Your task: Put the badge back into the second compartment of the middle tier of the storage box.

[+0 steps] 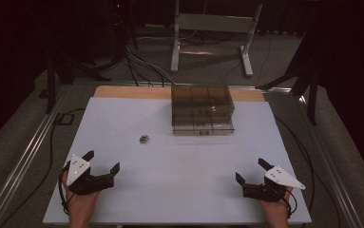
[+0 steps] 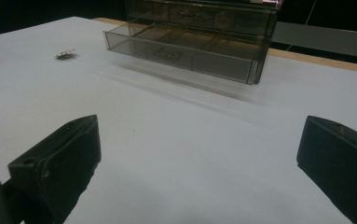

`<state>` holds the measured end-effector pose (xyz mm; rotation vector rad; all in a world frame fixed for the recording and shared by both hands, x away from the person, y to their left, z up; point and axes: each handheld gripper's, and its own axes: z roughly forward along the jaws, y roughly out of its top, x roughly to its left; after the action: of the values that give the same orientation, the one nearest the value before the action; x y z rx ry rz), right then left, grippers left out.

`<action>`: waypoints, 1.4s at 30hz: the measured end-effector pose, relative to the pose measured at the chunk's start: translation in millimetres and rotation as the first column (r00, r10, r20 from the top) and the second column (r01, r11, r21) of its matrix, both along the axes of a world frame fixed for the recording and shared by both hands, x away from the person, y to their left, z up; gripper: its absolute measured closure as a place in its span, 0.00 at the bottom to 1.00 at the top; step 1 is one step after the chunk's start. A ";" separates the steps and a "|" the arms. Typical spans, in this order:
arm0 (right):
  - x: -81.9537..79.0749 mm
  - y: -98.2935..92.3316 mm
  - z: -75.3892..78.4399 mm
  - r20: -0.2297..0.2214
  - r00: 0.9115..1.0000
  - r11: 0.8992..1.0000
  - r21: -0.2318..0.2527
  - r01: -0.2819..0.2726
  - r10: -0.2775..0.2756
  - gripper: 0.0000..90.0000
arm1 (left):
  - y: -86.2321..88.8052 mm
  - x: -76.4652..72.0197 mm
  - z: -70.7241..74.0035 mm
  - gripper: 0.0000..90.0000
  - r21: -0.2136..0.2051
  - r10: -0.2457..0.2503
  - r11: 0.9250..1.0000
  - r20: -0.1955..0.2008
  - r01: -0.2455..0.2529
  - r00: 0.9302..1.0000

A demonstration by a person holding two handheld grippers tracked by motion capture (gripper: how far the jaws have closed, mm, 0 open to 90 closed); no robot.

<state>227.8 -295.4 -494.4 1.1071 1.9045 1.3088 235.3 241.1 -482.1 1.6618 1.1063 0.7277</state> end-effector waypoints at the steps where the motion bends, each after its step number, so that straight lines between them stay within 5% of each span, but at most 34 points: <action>1: -0.2 0.3 0.0 0.000 1.000 1.000 -0.002 -0.001 0.001 0.00 | -0.3 0.8 1.4 0.01 0.005 -0.003 1.000 0.000 0.003 1.000; 17: -2.1 5.3 -0.3 0.009 1.000 1.000 -0.024 -0.006 0.007 0.00 | -5.9 22.2 25.2 0.01 0.000 -0.041 0.999 0.005 0.041 0.999; 42: -2.5 4.4 0.4 0.016 1.000 1.000 -0.023 0.001 0.000 0.00 | -20.7 51.8 25.4 0.01 0.028 -0.080 0.996 -0.044 0.081 0.996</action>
<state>225.2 -290.9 -493.9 1.0831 1.9030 1.2889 287.1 220.4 -456.6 1.7438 1.0566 0.6623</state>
